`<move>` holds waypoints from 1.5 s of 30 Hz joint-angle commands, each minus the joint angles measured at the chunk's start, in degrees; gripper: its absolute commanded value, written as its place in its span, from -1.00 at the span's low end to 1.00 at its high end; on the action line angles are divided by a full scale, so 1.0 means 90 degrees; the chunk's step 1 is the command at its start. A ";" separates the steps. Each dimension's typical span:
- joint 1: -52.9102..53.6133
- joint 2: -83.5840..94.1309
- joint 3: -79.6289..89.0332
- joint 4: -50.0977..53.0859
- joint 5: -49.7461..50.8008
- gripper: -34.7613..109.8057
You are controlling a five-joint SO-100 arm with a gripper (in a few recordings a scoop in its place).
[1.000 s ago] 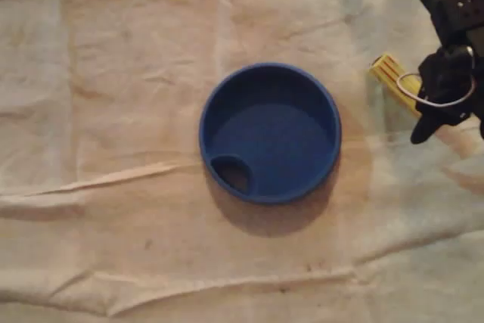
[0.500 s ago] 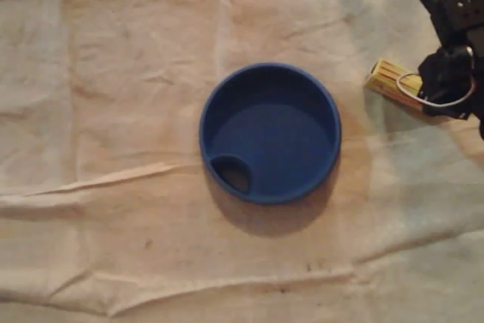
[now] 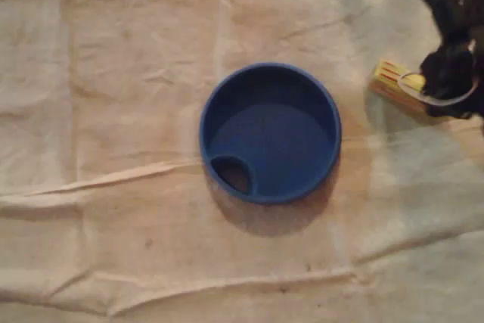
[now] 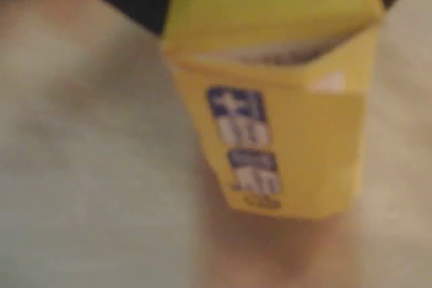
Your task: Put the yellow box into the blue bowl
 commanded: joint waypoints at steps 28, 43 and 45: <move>0.2900 0.2441 -0.0195 -0.0068 -0.1699 -0.52; 0.3291 0.1270 -0.0234 -0.0400 -0.2129 -0.52; 0.3291 0.1230 -0.0225 -0.0713 -0.2129 -0.52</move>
